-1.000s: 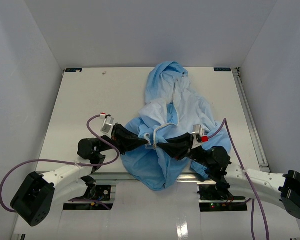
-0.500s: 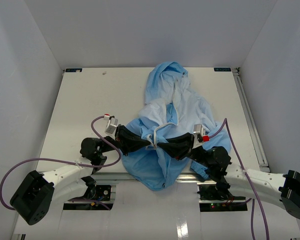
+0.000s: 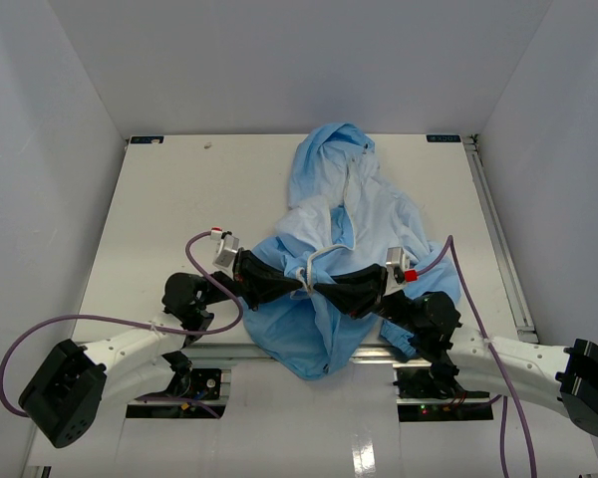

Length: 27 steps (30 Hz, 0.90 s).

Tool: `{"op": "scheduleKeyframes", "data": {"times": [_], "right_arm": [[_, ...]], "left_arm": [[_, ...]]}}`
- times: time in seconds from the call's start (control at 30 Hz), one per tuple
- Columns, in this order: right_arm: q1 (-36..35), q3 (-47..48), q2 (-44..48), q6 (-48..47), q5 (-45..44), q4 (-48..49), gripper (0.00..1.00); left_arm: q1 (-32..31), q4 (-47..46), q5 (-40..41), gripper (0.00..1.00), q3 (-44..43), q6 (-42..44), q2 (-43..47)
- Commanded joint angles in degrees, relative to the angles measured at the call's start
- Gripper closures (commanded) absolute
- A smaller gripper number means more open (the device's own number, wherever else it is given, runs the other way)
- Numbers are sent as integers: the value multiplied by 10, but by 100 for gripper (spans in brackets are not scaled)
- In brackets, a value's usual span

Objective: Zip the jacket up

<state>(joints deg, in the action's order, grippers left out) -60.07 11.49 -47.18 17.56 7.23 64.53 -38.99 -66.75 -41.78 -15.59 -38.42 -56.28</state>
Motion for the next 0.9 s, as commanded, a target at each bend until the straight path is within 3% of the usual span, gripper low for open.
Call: {"op": "scheduleKeyframes", "data": {"times": [0.0,0.5,0.87], "right_arm": [[-1,18,10,-1,3,47,92],[0,27,12,-1,4,17,92],[0,27,17,-7,-18,22,92]], "left_arm": [[-4,-1,22,100,-25,12,17],[-4,35,55,100,-30,33,48],[-4,20,36,100,-26,26,32]]}}
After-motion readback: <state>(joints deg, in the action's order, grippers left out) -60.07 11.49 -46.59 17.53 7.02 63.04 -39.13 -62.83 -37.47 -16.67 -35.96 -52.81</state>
